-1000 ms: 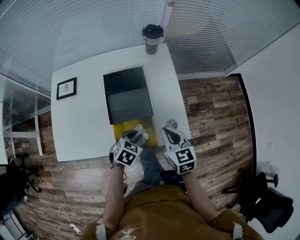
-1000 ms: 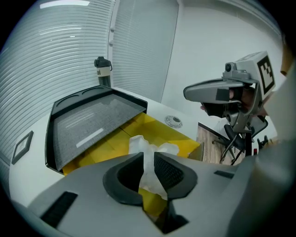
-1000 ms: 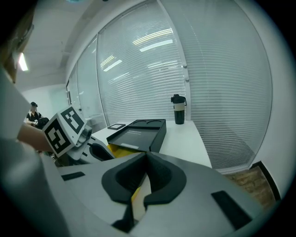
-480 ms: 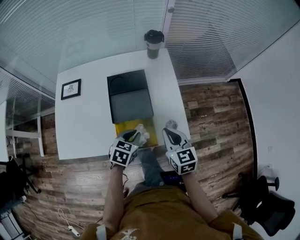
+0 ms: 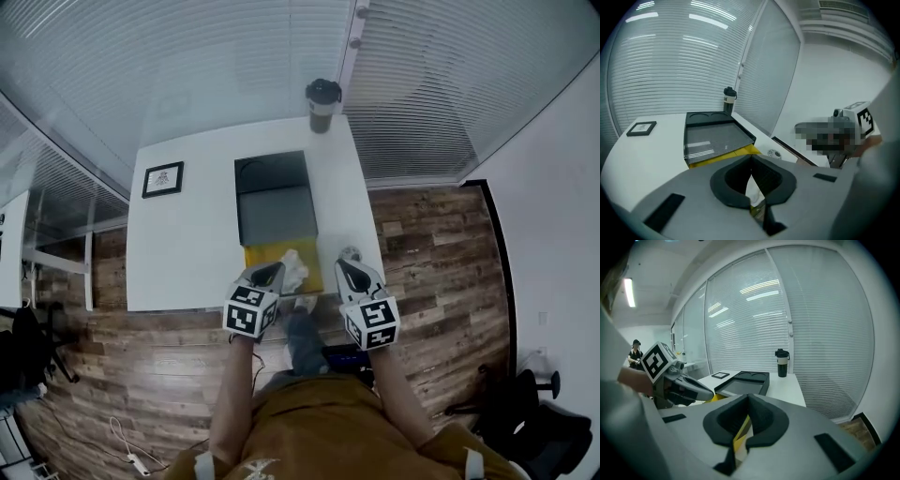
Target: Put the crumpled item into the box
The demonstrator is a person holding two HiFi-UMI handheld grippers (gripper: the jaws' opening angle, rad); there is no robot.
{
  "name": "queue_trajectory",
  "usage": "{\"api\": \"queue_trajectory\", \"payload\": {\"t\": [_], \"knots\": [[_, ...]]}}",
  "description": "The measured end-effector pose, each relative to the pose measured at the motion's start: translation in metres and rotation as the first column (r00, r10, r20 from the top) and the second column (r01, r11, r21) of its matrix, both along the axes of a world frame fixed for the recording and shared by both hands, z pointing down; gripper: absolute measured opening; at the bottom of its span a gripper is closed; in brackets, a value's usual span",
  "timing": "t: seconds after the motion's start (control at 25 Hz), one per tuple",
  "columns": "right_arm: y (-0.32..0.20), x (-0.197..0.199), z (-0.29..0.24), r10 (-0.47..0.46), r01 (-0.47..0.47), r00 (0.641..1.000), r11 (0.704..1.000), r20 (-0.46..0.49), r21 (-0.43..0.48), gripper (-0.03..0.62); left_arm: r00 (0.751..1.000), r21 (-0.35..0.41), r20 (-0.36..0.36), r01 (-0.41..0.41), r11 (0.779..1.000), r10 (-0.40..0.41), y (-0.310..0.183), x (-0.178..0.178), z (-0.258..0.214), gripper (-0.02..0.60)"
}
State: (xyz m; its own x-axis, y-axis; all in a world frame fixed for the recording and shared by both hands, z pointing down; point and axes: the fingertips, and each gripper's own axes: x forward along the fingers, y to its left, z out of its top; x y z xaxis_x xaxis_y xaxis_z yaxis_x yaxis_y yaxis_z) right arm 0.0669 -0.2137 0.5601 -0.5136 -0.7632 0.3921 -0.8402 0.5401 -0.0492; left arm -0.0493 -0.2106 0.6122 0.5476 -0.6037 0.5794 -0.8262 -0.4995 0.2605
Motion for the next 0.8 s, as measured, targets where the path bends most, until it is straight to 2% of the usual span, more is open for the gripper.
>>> {"api": "queue_trajectory", "payload": {"t": [0.16,0.36,0.56,0.68,0.8], "knots": [[0.006,-0.001,-0.013,0.018,-0.019,0.999,0.999,0.039,0.034,0.012,0.996,0.029,-0.054,0.069,0.997,-0.067,0.005,-0.013,-0.016,0.025],[0.018,-0.013,-0.021,-0.027,0.027,1.000,0.998,-0.003,0.056,0.012,0.981,0.077,-0.139,0.150,0.986,-0.138,0.015,-0.027,-0.042,0.025],[0.035,-0.026,-0.042,-0.056,0.060,0.998,0.988,-0.035,0.143,0.012,0.967,0.178,-0.186,0.207,0.962,-0.174,0.030,-0.041,-0.078,0.025],[0.041,-0.031,-0.054,-0.047,0.050,0.999,0.984,-0.017,0.173,0.012,0.963,0.234,-0.198,0.225,0.946,-0.180,0.037,-0.048,-0.097,0.025],[0.050,-0.036,-0.064,-0.060,0.066,0.997,0.979,-0.039,0.195,0.012,0.953,0.276,-0.233,0.255,0.927,-0.193,0.045,-0.055,-0.115,0.025]]}}
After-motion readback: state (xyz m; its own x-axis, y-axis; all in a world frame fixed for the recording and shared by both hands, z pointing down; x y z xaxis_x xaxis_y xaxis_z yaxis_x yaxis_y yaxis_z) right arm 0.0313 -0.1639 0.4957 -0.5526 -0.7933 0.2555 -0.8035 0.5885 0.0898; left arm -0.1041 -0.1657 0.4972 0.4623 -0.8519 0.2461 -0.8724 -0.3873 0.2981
